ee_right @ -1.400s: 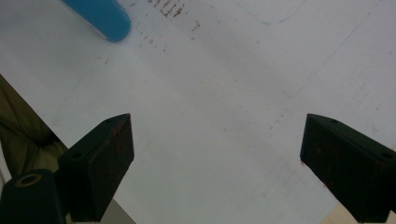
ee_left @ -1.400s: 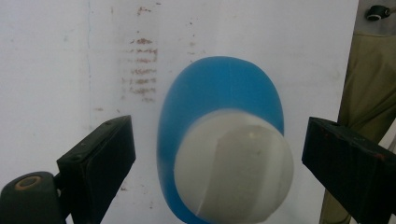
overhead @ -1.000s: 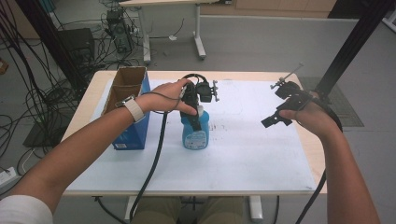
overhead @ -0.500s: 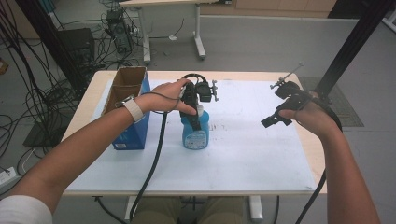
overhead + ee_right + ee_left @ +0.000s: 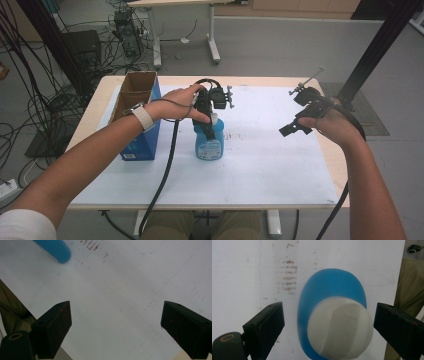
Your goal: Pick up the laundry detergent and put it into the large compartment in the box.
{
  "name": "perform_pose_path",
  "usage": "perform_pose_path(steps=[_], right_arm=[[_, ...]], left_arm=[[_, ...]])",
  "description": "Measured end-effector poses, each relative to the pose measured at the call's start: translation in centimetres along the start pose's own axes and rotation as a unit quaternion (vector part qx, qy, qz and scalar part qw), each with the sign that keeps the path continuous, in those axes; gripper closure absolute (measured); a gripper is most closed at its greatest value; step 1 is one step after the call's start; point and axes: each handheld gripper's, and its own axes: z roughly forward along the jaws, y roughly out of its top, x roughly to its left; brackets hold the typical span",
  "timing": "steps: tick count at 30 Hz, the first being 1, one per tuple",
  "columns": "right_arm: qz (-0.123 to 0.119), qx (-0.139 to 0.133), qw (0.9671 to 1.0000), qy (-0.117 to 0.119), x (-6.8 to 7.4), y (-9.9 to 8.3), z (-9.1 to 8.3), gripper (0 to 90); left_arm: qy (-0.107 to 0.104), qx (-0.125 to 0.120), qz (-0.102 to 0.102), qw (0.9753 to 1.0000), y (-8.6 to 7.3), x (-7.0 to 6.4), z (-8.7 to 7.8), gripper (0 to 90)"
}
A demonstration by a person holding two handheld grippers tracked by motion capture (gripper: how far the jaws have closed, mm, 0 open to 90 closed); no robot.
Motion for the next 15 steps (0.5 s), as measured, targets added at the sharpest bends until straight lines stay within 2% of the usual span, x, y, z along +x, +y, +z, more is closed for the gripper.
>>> perform_pose_path(steps=[15], right_arm=[[0.001,0.001,1.0000,0.001,-0.07,0.02,0.13,9.7]], left_arm=[[-0.001,-0.002,-0.003,1.0000,-0.12,0.08,0.03,10.1]])
